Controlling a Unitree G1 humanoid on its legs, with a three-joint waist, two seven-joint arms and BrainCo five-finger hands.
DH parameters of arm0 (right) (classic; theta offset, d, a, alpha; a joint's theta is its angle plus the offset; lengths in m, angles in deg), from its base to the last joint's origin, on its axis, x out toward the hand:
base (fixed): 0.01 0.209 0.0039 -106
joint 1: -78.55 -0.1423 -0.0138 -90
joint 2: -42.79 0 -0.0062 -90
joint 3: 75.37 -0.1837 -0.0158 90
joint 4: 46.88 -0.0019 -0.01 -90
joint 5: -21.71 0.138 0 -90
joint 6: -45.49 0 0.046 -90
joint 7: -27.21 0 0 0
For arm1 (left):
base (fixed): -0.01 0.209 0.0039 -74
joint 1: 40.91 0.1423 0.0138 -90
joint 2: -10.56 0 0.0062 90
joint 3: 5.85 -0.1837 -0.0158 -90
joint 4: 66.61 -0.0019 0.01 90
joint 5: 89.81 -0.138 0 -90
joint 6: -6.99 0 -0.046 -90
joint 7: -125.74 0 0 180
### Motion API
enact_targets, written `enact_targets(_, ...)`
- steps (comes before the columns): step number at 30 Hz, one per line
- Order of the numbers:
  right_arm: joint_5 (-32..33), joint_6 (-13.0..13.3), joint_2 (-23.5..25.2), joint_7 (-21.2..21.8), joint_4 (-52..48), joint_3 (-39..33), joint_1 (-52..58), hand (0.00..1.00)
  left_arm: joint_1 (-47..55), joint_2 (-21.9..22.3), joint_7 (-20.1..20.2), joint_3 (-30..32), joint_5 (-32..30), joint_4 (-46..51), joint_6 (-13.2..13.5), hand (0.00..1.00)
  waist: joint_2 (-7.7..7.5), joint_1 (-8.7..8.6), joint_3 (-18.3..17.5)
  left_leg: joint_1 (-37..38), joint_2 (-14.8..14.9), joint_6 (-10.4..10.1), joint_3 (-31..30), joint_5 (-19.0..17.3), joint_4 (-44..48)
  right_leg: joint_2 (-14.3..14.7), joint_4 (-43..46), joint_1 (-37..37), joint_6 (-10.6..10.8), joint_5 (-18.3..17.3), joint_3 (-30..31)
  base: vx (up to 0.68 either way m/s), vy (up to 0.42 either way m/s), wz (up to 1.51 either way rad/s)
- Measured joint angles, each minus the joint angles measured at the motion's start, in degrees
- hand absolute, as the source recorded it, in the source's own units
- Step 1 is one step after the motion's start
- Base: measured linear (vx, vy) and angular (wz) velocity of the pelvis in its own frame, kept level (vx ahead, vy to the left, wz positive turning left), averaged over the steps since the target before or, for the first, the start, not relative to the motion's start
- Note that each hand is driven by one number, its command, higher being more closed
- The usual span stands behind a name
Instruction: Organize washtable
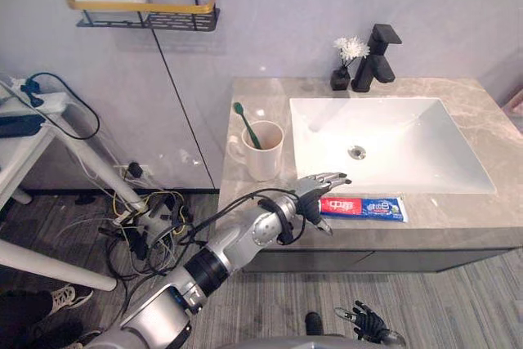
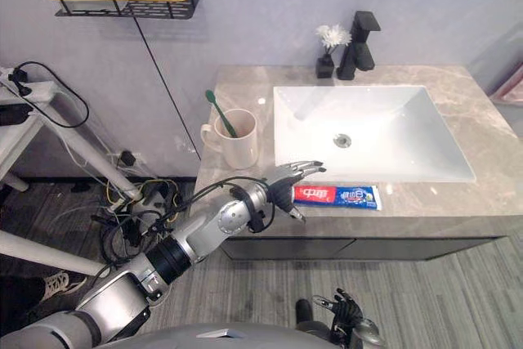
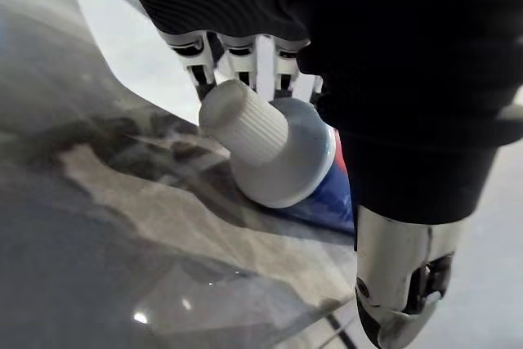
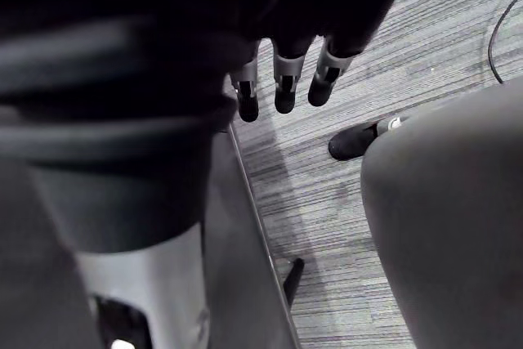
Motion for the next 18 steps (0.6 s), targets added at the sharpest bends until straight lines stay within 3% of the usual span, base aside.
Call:
enact_targets(5,0.0,0.0,0.1,-0.1,0.0,0.0,-0.4,0.00,0.0,0.0,0.1,-0.9,0.0,-0.1,0.0,0.00,0.10,-0.05,0.7,0.0,0.0,0.0,0.0,0.0,0.0,0.0,0.0,0.0,0.1,0.0,-0.1,0.00,0.000,0.00)
enact_targets(6,0.0,0.0,0.1,-0.1,0.0,0.0,-0.5,0.00,0.0,0.0,0.1,-0.9,0.0,-0.1,0.0,1.00,0.07,-0.05,1.1,0.0,0.0,0.0,0.0,0.0,0.0,0.0,0.0,0.0,0.1,0.0,-0.1,0.00,0.000,0.00)
enact_targets(18,0.0,0.0,0.1,-0.6,-0.1,0.0,-0.6,0.00,-1.9,0.7,-1.1,-1.7,0.2,-0.2,-0.1,1.00,0.05,-0.46,1.2,0.0,0.0,0.0,0.0,0.0,-0.1,0.0,0.0,0.0,0.1,0.0,-0.2,0.00,0.000,0.00)
